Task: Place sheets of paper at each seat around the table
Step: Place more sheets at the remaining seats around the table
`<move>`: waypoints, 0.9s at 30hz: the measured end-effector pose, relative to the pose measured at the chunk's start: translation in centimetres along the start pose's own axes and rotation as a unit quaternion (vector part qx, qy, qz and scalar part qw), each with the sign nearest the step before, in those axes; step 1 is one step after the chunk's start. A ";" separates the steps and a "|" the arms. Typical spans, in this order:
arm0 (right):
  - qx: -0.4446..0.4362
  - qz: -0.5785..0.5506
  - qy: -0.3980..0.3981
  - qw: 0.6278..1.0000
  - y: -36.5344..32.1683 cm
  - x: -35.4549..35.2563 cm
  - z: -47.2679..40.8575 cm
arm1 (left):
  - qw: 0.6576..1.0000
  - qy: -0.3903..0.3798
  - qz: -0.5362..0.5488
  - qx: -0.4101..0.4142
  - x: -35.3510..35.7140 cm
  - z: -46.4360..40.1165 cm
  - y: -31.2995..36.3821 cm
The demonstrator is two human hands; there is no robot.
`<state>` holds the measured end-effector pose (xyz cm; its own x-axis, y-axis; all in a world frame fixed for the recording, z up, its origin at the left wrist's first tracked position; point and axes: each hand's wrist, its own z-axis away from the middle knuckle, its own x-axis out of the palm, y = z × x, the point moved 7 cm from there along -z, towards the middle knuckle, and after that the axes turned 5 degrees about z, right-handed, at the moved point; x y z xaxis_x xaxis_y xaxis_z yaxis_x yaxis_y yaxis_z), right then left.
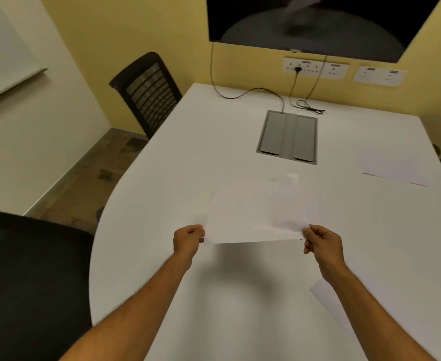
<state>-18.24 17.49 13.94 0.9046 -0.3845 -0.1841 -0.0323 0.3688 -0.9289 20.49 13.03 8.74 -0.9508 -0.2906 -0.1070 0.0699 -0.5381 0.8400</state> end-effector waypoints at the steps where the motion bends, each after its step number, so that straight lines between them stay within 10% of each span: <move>1: -0.002 -0.001 -0.010 1.000 -0.2 0.8 0.1 | 1.000 0.002 0.008 -0.004 -0.9 0.0 -0.1; 27: 0.062 0.188 -0.138 0.970 9.3 18.4 -5.3 | 0.989 0.125 -0.009 -0.073 -13.0 -6.3 -11.7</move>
<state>-4.10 9.37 0.25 0.9188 0.0313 -0.3936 -0.3457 0.5455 -0.7635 33.95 18.08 -3.08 -0.8497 -0.4560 -0.2647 0.1132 -0.6481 0.7531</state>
